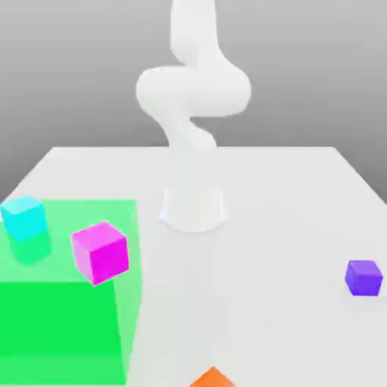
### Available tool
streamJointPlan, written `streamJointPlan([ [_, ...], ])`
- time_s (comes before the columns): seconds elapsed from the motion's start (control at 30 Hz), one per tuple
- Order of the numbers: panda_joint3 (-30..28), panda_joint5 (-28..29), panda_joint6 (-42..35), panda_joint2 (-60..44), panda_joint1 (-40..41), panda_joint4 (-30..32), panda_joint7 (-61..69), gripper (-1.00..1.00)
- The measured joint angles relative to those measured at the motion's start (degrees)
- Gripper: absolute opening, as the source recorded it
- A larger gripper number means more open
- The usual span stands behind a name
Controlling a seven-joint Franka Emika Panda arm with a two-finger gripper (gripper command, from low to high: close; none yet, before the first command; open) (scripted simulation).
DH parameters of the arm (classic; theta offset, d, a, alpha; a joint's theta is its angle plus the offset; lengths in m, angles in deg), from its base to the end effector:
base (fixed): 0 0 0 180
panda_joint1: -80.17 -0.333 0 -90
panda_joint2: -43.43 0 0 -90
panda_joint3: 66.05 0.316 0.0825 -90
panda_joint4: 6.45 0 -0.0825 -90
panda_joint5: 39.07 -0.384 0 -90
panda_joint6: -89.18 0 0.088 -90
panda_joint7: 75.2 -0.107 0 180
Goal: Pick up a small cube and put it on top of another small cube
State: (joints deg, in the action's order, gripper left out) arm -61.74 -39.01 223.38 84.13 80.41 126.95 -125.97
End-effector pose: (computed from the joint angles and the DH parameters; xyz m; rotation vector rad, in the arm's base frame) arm 0.3798 0.0365 0.6679 -2.4822 1.0703 -0.9419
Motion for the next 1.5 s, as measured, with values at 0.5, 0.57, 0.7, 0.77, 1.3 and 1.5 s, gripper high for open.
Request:
streamJointPlan([
  [0.5,26.79,7.6,14.73,-30.83,-0.8,9.8,-34.98,0.0],
  [0.57,29.28,10.16,16.55,-35.29,-1.93,11.05,-40.7,0.0],
  [0.7,31.19,15.45,20.08,-44.31,-7.65,13.5,-52.27,0.0],
  [0.77,31.14,17.09,21.94,-48.59,-10.64,14.75,-57.3,0.0],
  [1.3,16.2,33.01,31.57,-64.06,-25.5,12.47,-72.96,-1.0],
  [1.5,20.17,29.23,29.9,-61.53,-22.33,13.36,-70.07,-1.0],
])
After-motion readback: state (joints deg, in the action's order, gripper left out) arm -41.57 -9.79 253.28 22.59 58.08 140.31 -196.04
